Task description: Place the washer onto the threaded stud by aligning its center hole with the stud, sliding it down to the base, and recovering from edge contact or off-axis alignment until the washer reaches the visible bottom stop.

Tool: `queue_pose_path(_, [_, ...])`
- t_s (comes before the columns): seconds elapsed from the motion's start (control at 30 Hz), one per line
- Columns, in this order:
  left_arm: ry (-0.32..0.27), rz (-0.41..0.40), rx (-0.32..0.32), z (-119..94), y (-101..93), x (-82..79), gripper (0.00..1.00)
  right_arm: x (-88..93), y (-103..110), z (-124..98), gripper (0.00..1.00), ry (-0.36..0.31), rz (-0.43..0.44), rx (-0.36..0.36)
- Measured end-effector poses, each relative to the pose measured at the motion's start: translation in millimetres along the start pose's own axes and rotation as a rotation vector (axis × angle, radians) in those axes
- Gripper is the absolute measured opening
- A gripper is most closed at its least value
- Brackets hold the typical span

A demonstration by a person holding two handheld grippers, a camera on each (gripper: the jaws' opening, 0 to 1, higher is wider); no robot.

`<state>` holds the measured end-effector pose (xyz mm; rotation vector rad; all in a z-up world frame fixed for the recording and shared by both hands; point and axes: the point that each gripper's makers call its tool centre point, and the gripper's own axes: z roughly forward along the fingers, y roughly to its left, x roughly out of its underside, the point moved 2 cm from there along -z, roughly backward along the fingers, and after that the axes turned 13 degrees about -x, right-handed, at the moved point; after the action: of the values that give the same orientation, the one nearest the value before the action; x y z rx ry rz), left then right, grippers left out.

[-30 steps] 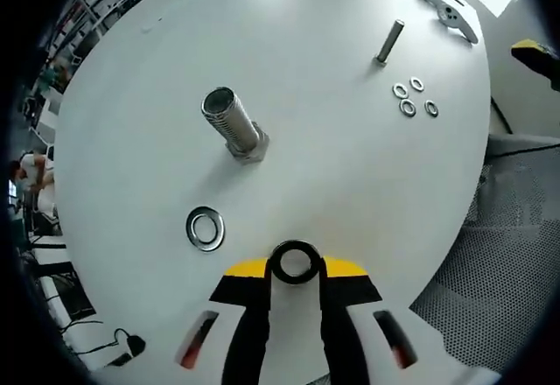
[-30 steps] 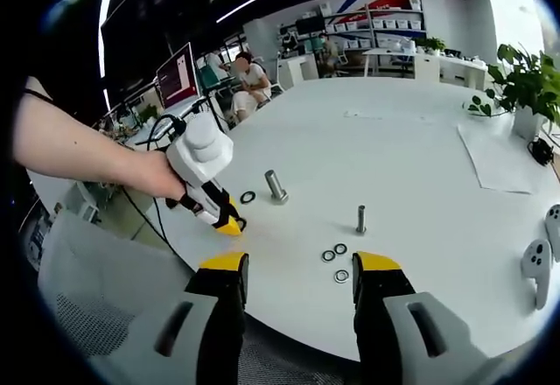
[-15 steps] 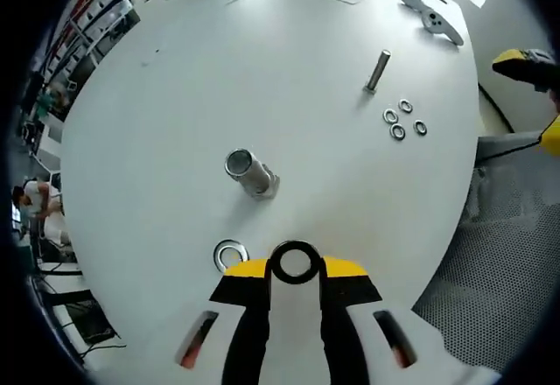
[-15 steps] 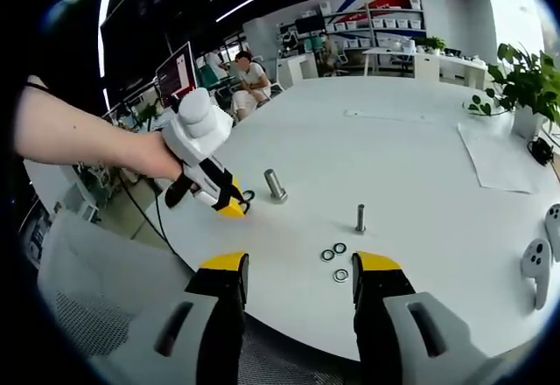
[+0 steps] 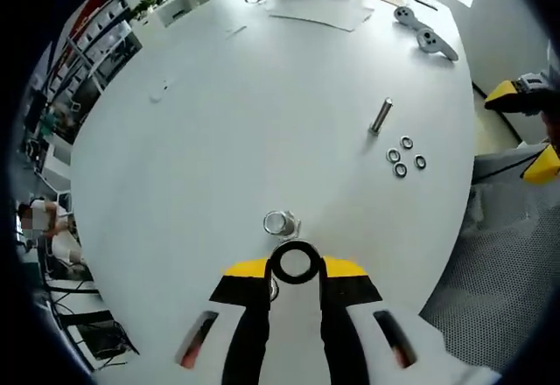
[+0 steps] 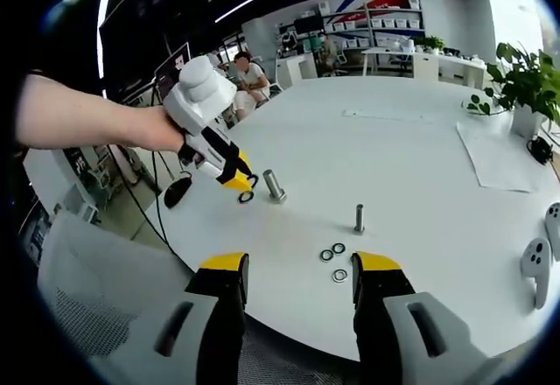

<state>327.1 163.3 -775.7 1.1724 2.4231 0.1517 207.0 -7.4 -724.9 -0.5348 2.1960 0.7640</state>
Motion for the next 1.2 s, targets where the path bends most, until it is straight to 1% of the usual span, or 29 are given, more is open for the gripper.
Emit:
queue_pose_path(0.03, [0.002, -0.006, 0.009, 0, -0.7, -1.0, 0.19, 0.1, 0, 0, 0.5, 0.001, 0.0, 0.0])
queue_pose_path(0.13, [-0.016, -0.006, -0.003, 0, 1.4, -5.6, 0.19, 0.4, 1, 0, 0.5, 0.0, 0.002, -0.002])
queue_pose_path(0.23, [-0.019, -0.017, -0.004, 0, 4.4, -9.4, 0.19, -0.1, 0, -1, 0.5, -0.002, 0.005, 0.0])
queue_pose_path(0.63, [-0.014, 0.012, -0.007, 11, 7.3, -20.5, 0.19, -1.3, -1, -2, 0.5, -0.005, -0.005, 0.007])
queue_pose_path(1.13, [0.022, 0.044, 0.009, 22, 5.0, -21.1, 0.19, -3.1, -2, -3, 0.5, -0.011, -0.007, 0.012])
queue_pose_path(1.2, [0.032, 0.059, 0.009, 24, 4.2, -19.8, 0.19, -3.0, -2, -4, 0.5, -0.009, -0.012, 0.014])
